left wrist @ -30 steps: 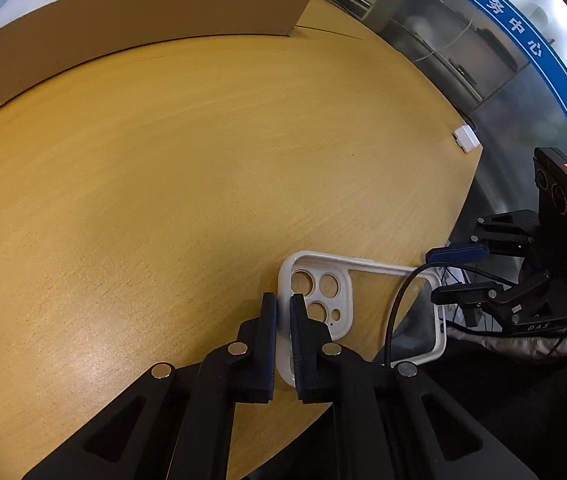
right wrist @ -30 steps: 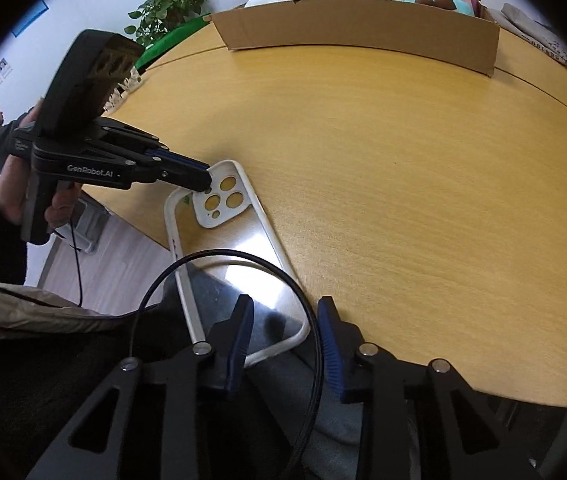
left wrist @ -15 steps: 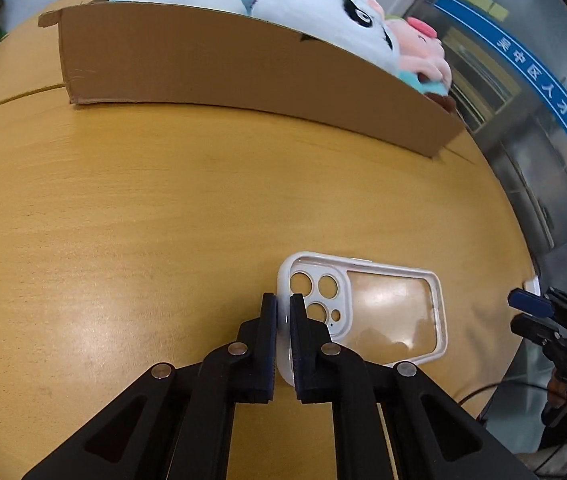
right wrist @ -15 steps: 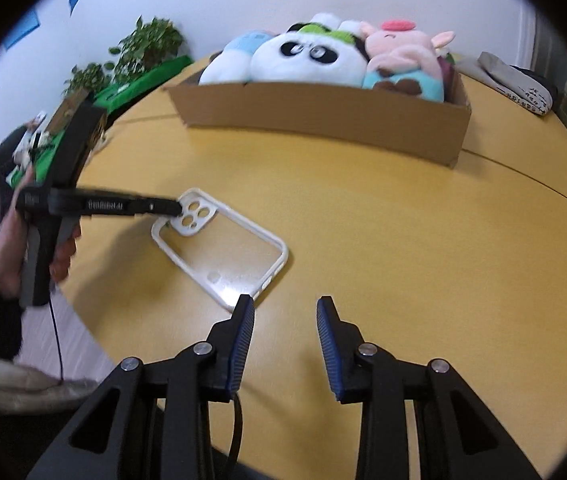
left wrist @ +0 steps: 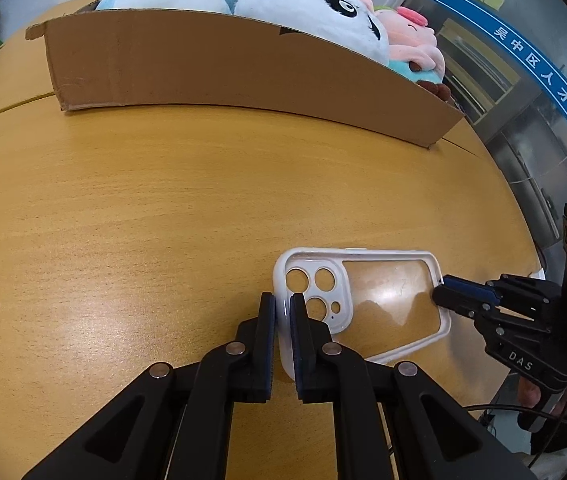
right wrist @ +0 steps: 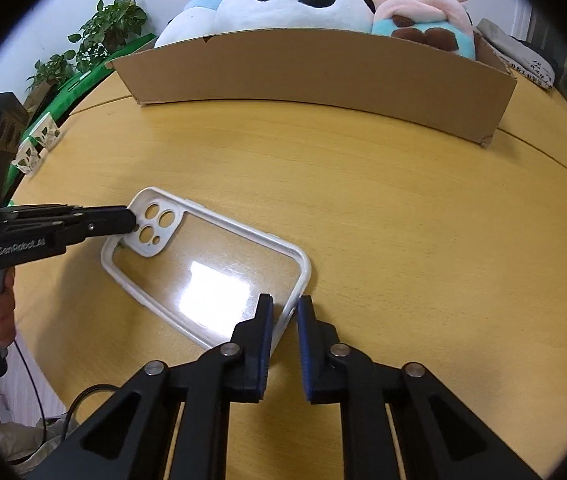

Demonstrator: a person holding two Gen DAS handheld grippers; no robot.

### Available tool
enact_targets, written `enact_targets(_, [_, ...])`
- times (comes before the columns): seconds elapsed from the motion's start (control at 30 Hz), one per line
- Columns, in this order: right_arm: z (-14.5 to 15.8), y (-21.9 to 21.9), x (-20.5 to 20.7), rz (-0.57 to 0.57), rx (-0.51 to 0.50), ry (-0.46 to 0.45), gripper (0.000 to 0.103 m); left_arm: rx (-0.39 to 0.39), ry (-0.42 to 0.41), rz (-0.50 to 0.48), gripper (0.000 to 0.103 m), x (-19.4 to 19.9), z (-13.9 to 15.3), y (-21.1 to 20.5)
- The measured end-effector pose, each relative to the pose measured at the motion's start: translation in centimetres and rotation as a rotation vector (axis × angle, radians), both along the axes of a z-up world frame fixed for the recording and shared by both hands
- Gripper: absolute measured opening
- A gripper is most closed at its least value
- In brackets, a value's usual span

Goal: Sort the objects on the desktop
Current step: 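Grip the phone case rim with both grippers, then lift the case over the box and release it onto the pink bear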

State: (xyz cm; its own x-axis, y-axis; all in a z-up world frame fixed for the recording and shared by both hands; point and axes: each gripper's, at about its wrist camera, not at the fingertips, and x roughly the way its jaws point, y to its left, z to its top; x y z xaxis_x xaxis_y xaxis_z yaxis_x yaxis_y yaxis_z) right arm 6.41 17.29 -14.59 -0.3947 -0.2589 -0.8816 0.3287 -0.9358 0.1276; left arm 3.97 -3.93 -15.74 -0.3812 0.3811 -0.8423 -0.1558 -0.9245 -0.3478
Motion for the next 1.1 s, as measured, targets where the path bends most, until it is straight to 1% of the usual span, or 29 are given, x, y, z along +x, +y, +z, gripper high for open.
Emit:
enact_targets(0.07, [0.2, 0.1, -0.4, -0.012, -0.006, 0.011, 0.009, 0.009, -0.004, -0.004, 0.007, -0.1, 0.1, -0.1])
enact_targets(0.13, [1.0, 0.5, -0.7, -0.031, -0.014, 0.057, 0.008, 0.016, 0.006, -0.012, 0.007, -0.3, 0.7, 0.0])
enact_targets(0.23, [3.5, 1.3, -1.6, -0.048, -0.024, 0.136, 0.008, 0.032, 0.080, -0.027, 0.007, -1.1, 3.9, 0.4])
enact_targets(0.33, [6.8, 1.6, -3.2, -0.057, -0.031, 0.227, 0.007, 0.050, 0.169, -0.041, 0.008, -2.8, 7.8, 0.4])
enact_targets(0.43, [10.4, 1.5, -5.7, -0.050, -0.029, 0.319, 0.007, 0.038, 0.270, -0.061, 0.008, -6.1, 12.3, 0.1])
enact_targets(0.53, [13.2, 1.0, -11.0, -0.053, -0.012, 0.378, 0.007, 0.024, 0.356, -0.073, 0.008, -10.2, 16.1, -0.5])
enact_targets(0.57, [14.1, 0.8, -12.8, -0.055, -0.006, 0.396, 0.007, 0.005, 0.388, -0.079, 0.008, -12.1, 17.4, -0.9])
enact_targets(0.67, [16.7, 0.3, -18.3, -0.059, 0.013, 0.452, 0.007, -0.017, 0.416, -0.089, 0.008, -18.6, 19.6, -1.3])
enact_targets(0.7, [17.6, 0.1, -20.2, -0.060, 0.019, 0.471, 0.007, -0.022, 0.408, -0.089, 0.008, -20.8, 19.8, -1.6])
enact_targets(0.73, [17.8, 0.0, -22.3, -0.062, 0.027, 0.465, 0.007, -0.027, 0.397, -0.091, 0.008, -23.3, 19.9, -1.9])
enact_targets(0.77, [17.7, -0.2, -24.6, -0.064, 0.035, 0.449, 0.007, -0.033, 0.372, -0.095, 0.008, -26.0, 19.5, -2.0])
enact_targets(0.83, [17.3, -0.4, -29.2, -0.068, 0.051, 0.408, 0.007, -0.036, 0.323, -0.100, 0.008, -30.1, 18.2, -2.1])
enact_targets(0.87, [16.7, -0.3, -31.1, -0.072, 0.055, 0.378, 0.007, -0.036, 0.288, -0.099, 0.008, -32.6, 17.0, -2.1])
enact_targets(0.93, [15.2, -0.1, -34.6, -0.079, 0.060, 0.318, 0.007, -0.031, 0.232, -0.097, 0.009, -35.7, 14.8, -1.8])
enact_targets(0.97, [14.0, 0.0, -36.5, -0.081, 0.069, 0.273, 0.007, -0.025, 0.199, -0.096, 0.009, -37.4, 13.4, -1.7])
enact_targets(1.0, [12.9, 0.1, -37.9, -0.083, 0.076, 0.235, 0.007, -0.012, 0.162, -0.095, 0.012, -38.8, 11.9, -1.7])
enact_targets(1.07, [10.6, 0.4, -39.3, -0.097, 0.081, 0.163, 0.007, 0.006, 0.118, -0.092, 0.013, -40.1, 9.7, -1.6])
enact_targets(1.1, [9.9, 0.4, -39.6, -0.102, 0.087, 0.158, 0.007, 0.016, 0.110, -0.088, 0.014, -40.3, 9.2, -1.7])
